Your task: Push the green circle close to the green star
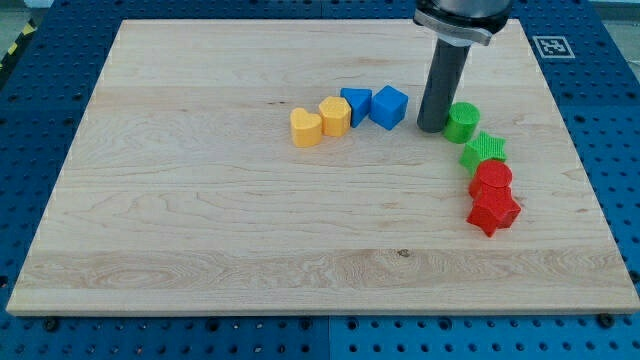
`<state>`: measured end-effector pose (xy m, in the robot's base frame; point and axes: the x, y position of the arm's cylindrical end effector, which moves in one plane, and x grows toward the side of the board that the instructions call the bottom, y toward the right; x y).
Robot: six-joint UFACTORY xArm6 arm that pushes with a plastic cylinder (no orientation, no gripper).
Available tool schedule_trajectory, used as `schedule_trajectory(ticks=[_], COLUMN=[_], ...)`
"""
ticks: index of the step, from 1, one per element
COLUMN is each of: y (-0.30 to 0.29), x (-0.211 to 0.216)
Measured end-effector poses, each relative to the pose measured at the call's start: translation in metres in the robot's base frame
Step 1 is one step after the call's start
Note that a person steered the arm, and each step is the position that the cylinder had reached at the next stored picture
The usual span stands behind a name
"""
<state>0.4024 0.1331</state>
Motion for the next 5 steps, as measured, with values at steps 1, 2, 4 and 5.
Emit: schedule_trajectory(ticks=[1,2,4,5], y=[0.000,-0.005,0.004,0.004], x=[-0.007,-0.028,-0.022,-0.015])
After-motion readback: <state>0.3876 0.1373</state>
